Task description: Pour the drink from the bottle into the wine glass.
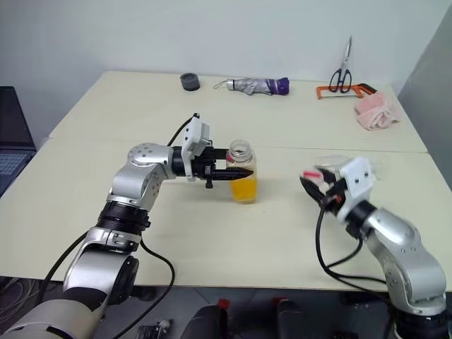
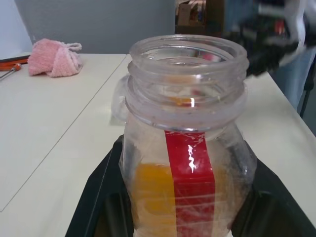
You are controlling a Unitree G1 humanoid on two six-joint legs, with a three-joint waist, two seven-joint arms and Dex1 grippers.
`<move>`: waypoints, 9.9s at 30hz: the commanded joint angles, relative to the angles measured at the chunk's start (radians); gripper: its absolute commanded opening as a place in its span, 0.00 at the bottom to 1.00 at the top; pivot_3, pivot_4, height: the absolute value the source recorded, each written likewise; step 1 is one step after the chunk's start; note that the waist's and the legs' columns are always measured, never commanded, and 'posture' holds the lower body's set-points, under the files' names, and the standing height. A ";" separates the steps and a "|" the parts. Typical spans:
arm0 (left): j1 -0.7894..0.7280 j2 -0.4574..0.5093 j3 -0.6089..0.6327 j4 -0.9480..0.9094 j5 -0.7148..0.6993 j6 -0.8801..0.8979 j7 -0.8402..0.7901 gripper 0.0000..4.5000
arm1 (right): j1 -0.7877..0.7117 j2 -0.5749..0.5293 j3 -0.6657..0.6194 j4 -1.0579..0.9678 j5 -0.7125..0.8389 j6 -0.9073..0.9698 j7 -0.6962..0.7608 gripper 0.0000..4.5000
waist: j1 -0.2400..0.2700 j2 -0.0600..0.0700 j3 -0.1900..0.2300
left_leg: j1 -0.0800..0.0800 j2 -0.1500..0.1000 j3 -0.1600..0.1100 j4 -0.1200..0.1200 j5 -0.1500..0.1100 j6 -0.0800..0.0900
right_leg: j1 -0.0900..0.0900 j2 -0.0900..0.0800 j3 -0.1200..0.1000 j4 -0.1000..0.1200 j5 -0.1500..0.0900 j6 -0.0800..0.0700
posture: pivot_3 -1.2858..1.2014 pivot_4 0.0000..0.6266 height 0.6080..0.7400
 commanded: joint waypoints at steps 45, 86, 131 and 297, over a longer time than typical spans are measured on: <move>-0.018 0.132 0.257 0.323 0.117 -0.156 0.709 0.41 | -0.482 0.106 0.444 0.159 -0.056 0.047 0.142 1.00 | 0.001 0.001 -0.001 | -0.001 0.000 -0.003 0.005 0.000 0.000 | -0.001 0.000 -0.001 0.006 0.000 0.000 | 0.52 0.24 1.00; 0.148 0.076 0.273 0.279 0.133 -0.293 0.844 0.99 | -0.403 0.085 0.452 0.073 -0.123 0.081 0.150 1.00 | -0.001 0.001 0.000 | -0.001 0.000 -0.006 0.011 0.000 0.000 | -0.001 0.000 -0.001 0.013 0.000 0.000 | 0.52 0.24 1.00; 0.322 0.230 -0.038 -0.405 -0.082 0.058 0.068 0.99 | -0.354 -0.397 0.430 0.718 -0.976 -0.575 -0.187 1.00 | -0.003 0.001 0.000 | 0.001 0.001 0.003 0.004 0.000 0.000 | 0.000 0.002 0.004 0.004 0.000 0.000 | 0.52 0.24 1.00; 0.370 0.174 0.311 -0.114 0.040 -0.014 0.753 1.00 | -0.116 0.073 0.378 0.036 -0.153 -0.165 0.306 0.98 | 0.000 0.001 0.000 | 0.004 0.001 -0.008 -0.001 0.001 -0.001 | 0.000 0.001 -0.002 0.008 -0.003 -0.004 | 0.52 0.24 1.00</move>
